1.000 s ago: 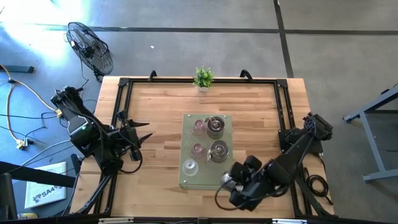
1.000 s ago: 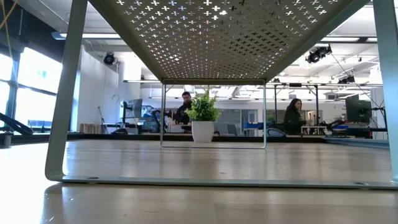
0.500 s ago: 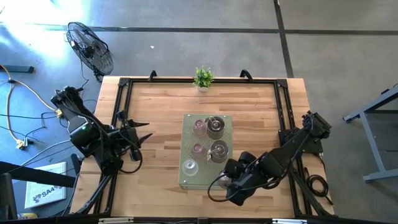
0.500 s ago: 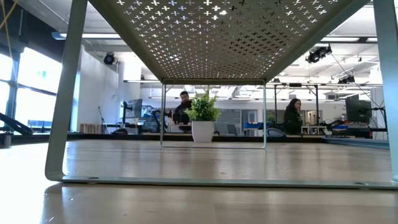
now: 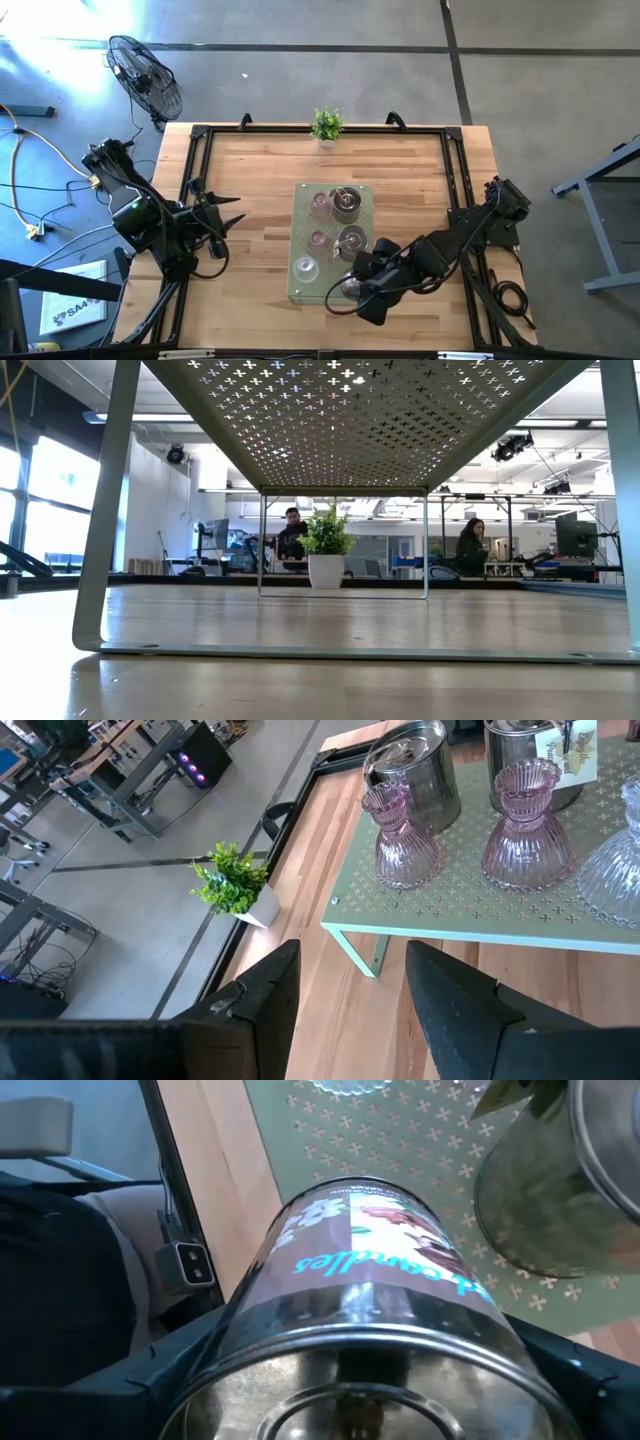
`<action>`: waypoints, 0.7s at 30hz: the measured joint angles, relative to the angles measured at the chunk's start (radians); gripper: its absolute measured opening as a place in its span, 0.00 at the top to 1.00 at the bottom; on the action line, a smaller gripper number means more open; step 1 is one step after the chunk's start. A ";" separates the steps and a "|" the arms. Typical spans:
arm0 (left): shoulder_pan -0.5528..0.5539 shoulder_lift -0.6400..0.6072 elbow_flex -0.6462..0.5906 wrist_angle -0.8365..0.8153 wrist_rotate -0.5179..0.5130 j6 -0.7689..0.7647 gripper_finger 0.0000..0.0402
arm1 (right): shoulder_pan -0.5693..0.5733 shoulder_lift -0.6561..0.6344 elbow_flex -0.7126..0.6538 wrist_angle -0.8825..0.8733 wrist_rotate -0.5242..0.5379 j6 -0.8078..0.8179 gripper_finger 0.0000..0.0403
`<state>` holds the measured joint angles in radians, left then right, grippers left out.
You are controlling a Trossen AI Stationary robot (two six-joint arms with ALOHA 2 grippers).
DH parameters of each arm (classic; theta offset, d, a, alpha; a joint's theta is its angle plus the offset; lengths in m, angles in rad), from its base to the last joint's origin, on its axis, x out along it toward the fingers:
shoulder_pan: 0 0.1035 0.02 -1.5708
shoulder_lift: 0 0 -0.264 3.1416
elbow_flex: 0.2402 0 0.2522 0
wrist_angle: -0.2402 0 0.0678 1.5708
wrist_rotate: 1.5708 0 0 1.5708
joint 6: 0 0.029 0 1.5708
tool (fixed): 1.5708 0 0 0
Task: Pick & Place candle stick holders
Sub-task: Put the silver scented candle on the shelf
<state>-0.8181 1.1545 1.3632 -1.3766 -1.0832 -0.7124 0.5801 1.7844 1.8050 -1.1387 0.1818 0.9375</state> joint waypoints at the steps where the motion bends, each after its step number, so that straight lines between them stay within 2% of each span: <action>1: 0.000 0.000 0.000 0.000 0.000 0.000 0.56 | -0.003 0.000 0.000 0.000 -0.001 0.000 0.12; 21: 0.000 0.000 0.000 -0.001 -0.001 0.000 0.56 | -0.044 0.000 0.000 0.008 -0.062 0.001 0.12</action>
<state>-0.8181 1.1545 1.3636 -1.3773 -1.0843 -0.7124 0.5358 1.7844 1.8050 -1.1309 0.1200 0.9382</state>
